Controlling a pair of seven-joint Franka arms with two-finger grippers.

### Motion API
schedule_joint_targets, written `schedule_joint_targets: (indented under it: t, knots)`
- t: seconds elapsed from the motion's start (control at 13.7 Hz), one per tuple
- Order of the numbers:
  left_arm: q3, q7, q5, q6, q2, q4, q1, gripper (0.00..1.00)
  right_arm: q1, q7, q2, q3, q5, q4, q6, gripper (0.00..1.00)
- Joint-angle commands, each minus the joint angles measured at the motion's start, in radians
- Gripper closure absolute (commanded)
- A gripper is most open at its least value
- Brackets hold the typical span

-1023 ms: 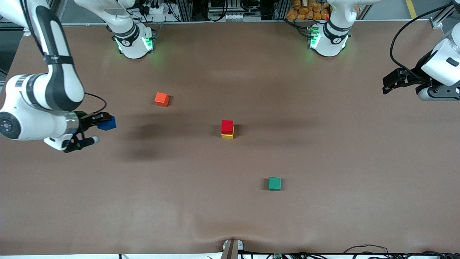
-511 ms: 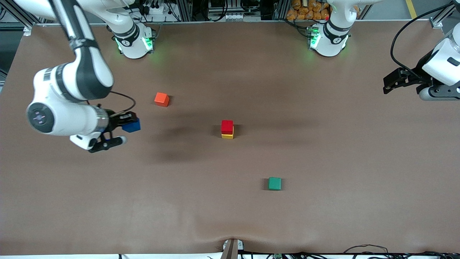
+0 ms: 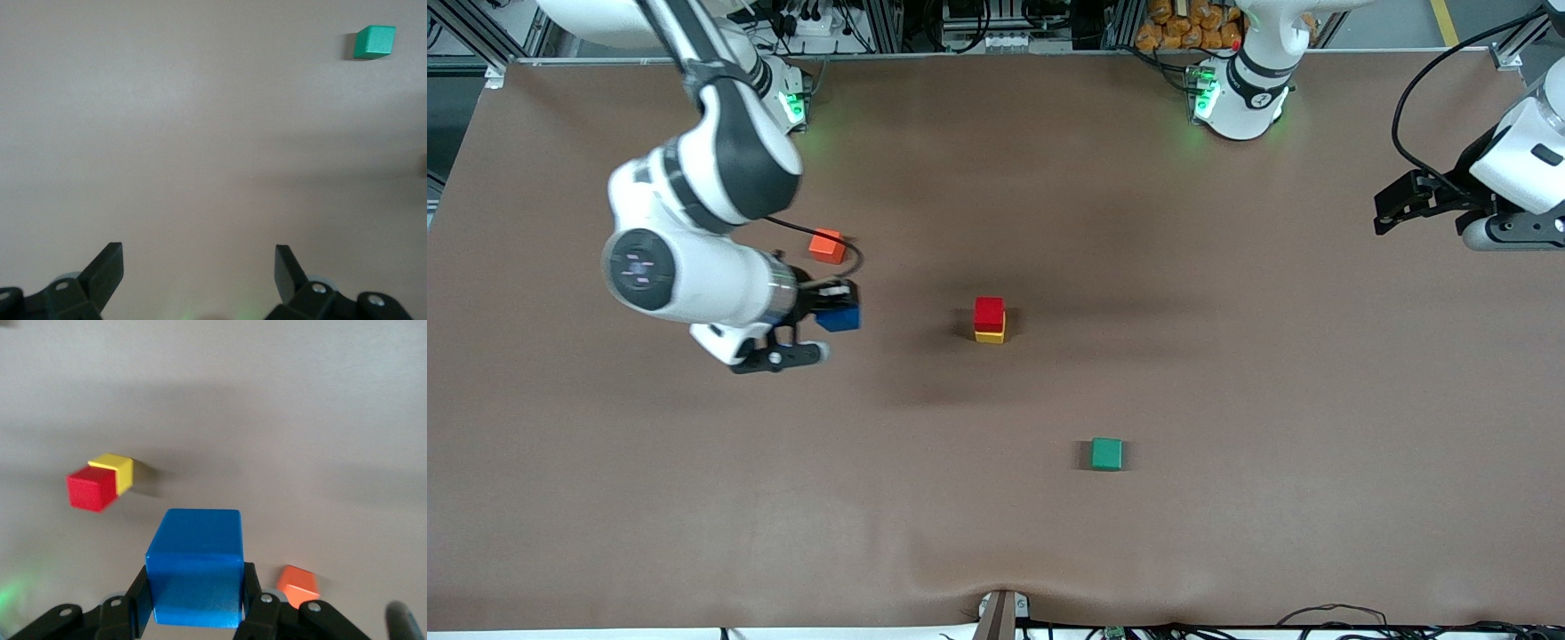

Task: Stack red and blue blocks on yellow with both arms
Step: 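Carry the blue cube with the right gripper over the red cube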

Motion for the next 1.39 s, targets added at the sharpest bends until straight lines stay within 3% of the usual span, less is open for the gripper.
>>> schedule_joint_targets:
  t: [0.0, 0.29, 0.73, 1.31]
  knots:
    - [0.005, 0.026, -0.020, 0.024, -0.034, -0.035, 0.003, 0.00, 0.067, 0.126, 0.106, -0.013, 0.017, 0.141, -0.004, 1.00]
    - [0.005, 0.026, -0.020, 0.032, -0.034, -0.040, 0.003, 0.00, 0.156, 0.235, 0.177, -0.013, 0.019, 0.167, 0.173, 1.00]
    - [0.005, 0.026, -0.020, 0.041, -0.029, -0.043, 0.001, 0.00, 0.235, 0.418, 0.245, -0.013, 0.019, 0.190, 0.183, 1.00]
    - [0.003, 0.026, -0.020, 0.044, -0.026, -0.043, 0.003, 0.00, 0.291, 0.450, 0.284, -0.013, 0.017, 0.180, 0.183, 1.00]
